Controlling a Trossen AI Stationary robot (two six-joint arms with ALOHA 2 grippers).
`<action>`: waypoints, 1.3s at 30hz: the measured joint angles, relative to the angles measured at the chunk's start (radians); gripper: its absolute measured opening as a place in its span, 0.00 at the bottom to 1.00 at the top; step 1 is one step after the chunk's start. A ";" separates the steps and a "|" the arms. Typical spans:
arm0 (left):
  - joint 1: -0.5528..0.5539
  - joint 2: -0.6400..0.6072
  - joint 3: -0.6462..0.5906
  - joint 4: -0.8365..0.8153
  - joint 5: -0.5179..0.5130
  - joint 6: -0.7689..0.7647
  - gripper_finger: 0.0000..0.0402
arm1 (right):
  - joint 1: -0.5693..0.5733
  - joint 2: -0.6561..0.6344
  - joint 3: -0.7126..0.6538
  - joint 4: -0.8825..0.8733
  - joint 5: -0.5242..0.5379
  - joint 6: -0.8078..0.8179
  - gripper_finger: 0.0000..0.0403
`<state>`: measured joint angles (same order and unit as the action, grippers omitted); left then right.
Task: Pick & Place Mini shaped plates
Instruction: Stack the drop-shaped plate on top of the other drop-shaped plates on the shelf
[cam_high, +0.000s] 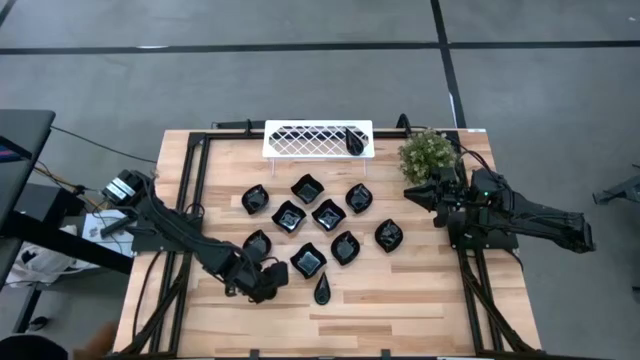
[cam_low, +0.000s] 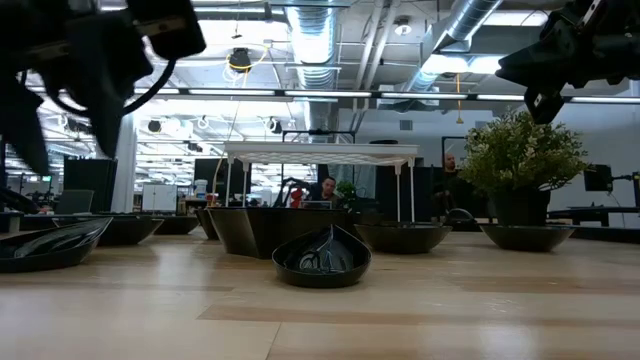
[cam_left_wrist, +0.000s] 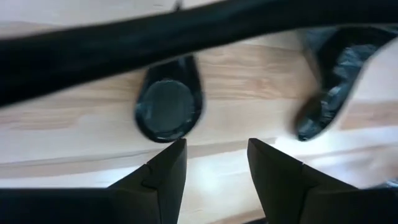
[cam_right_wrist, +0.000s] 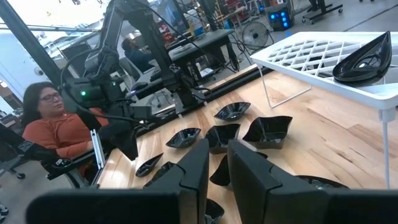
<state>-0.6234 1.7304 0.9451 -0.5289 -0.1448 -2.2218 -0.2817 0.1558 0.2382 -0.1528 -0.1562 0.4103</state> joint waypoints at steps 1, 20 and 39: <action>-0.004 0.000 0.000 -0.009 0.000 -0.013 0.43 | 0.000 0.000 0.000 0.000 0.000 0.000 0.14; -0.003 -0.007 -0.025 -0.110 -0.025 -0.005 0.43 | 0.000 0.000 0.000 -0.013 0.000 0.000 0.14; 0.045 -0.005 -0.066 -0.103 -0.045 0.095 0.43 | 0.000 0.000 0.000 -0.013 0.000 0.000 0.14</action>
<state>-0.5781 1.7256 0.8791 -0.6319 -0.1902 -2.1265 -0.2817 0.1558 0.2382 -0.1658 -0.1562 0.4103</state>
